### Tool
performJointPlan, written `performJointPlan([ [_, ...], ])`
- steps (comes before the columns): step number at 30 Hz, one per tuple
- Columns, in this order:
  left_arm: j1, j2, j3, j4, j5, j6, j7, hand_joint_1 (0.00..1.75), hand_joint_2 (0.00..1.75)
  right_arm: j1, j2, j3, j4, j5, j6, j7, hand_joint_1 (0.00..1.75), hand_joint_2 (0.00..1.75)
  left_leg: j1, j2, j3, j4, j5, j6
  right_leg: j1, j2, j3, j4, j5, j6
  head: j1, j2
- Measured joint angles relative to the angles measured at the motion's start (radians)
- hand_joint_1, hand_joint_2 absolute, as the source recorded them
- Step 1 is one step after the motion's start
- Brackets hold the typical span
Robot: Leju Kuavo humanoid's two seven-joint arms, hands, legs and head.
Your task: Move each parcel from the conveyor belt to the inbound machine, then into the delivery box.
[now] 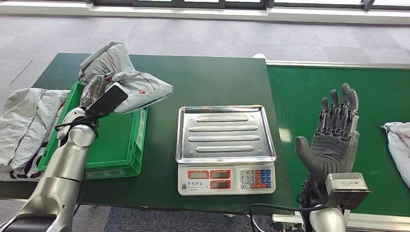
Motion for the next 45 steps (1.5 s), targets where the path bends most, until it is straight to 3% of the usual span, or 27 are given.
performJointPlan([
  [2,0.001,0.009,0.031,0.002,0.022,0.036,0.008,0.86,1.75,0.004,0.000,0.000,-0.005,0.009,-0.008,0.000,0.00,1.75,0.000,0.002,0.000,0.000,0.000,0.000,0.000,0.001,0.000,0.000,0.000,0.000,0.000,0.000],
  [3,0.002,0.015,0.052,0.005,0.030,0.061,0.013,0.42,1.75,0.007,0.000,0.000,-0.007,0.013,-0.011,0.001,0.00,1.75,0.000,0.003,0.000,0.000,0.000,0.000,0.000,0.002,-0.001,0.000,0.001,0.000,0.000,0.000],
  [6,0.009,0.032,0.126,0.017,0.021,0.147,0.019,0.00,1.75,0.015,0.000,0.000,-0.012,0.026,-0.014,0.005,0.00,1.75,0.000,0.004,0.000,0.000,-0.001,0.000,0.000,0.005,-0.002,0.000,0.001,-0.001,0.000,0.000],
  [12,0.028,0.044,0.238,0.044,-0.088,0.301,0.027,0.00,1.75,0.017,0.005,0.000,-0.016,0.077,-0.026,0.030,0.00,1.75,0.000,0.003,0.000,0.000,-0.001,-0.001,0.001,0.004,-0.002,0.000,0.001,-0.001,0.000,0.000],
  [25,0.065,0.003,0.279,0.047,-0.308,0.345,0.119,0.00,1.75,0.016,0.024,0.000,-0.022,0.199,-0.096,0.062,0.00,1.75,0.000,0.003,0.000,0.000,-0.001,0.000,0.000,0.004,-0.002,0.000,0.001,-0.001,0.000,0.000],
  [28,0.079,-0.019,0.278,0.016,-0.258,0.268,0.096,0.00,1.75,0.017,0.024,0.000,-0.022,0.227,-0.126,0.072,0.00,1.75,0.000,0.003,0.000,0.000,-0.001,0.000,0.000,0.003,-0.002,0.000,0.001,-0.001,0.000,0.000],
  [33,0.169,-0.078,0.238,-0.124,0.142,-0.116,-0.040,0.00,1.75,0.018,0.024,0.000,-0.020,0.199,-0.135,0.069,0.00,1.75,0.000,0.003,-0.001,0.000,-0.001,-0.001,0.000,0.004,-0.002,0.000,0.001,-0.001,0.000,0.000],
  [35,0.218,-0.097,0.208,-0.196,0.281,-0.211,-0.077,0.00,1.75,0.018,0.023,0.000,-0.017,0.152,-0.106,0.064,0.00,1.75,0.000,0.004,-0.001,0.000,-0.002,0.000,0.000,0.005,-0.002,-0.001,0.001,-0.001,0.000,0.000],
  [39,0.278,-0.113,0.173,-0.292,0.383,-0.265,-0.089,0.00,1.75,0.018,0.019,0.000,-0.011,0.103,-0.065,0.053,0.00,1.75,0.000,0.004,-0.001,0.000,-0.002,0.000,0.000,0.005,-0.003,-0.001,0.000,-0.001,0.000,0.000],
  [45,0.399,-0.137,0.120,-0.420,0.530,-0.311,-0.155,0.00,1.75,0.029,0.008,-0.002,-0.004,-0.006,0.095,0.083,0.00,1.75,0.000,0.005,0.000,0.000,-0.003,-0.001,0.000,0.006,-0.003,-0.001,0.000,-0.001,0.000,0.000],
])
